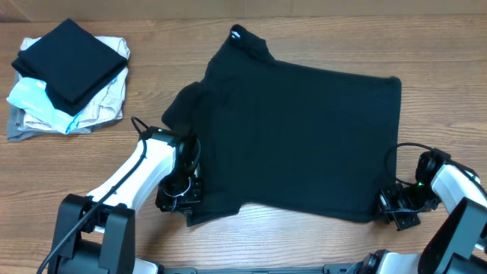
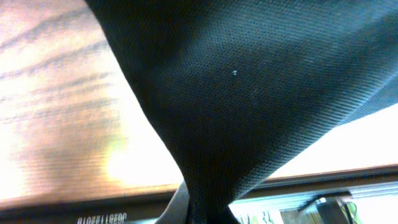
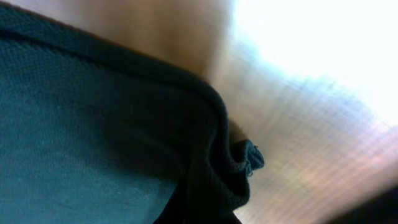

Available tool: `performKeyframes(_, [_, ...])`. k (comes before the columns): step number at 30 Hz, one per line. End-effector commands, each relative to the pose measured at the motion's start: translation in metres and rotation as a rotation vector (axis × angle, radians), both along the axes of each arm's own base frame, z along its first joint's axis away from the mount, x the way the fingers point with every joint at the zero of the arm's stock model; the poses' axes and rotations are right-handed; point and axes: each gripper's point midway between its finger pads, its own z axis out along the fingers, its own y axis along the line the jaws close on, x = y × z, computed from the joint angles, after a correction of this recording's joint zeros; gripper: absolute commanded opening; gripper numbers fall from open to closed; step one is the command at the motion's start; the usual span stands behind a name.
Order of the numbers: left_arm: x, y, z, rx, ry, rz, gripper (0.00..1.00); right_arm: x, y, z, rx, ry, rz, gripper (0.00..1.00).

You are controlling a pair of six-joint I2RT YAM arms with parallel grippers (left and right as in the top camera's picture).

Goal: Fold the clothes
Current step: 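Lift the hem with both grippers and fold it up toward the collar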

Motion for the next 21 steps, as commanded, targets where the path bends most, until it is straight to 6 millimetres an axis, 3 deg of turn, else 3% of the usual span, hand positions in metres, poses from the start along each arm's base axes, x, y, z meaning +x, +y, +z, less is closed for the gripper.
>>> performKeyframes(1, [0.004,-0.003,0.017,-0.011,-0.031,0.051,0.04,0.001,-0.01,0.007,-0.025,0.018,0.011,0.04])
performKeyframes(6, [-0.01,-0.007,0.033,-0.025,0.0,0.117,0.04,0.012,-0.011,0.018,-0.023,-0.018,0.004,0.04])
performKeyframes(9, [-0.007,-0.013,0.041,-0.067,-0.03,0.131,0.04,0.026,-0.019,0.029,-0.053,-0.076,0.006,0.04])
performKeyframes(14, [0.016,-0.013,0.06,-0.054,-0.12,0.122,0.04,0.05,-0.033,0.052,-0.095,-0.175,0.056,0.04])
performKeyframes(21, [0.065,-0.016,0.095,-0.059,-0.309,0.121,0.04,0.068,-0.043,0.078,-0.12,-0.227,0.081,0.04])
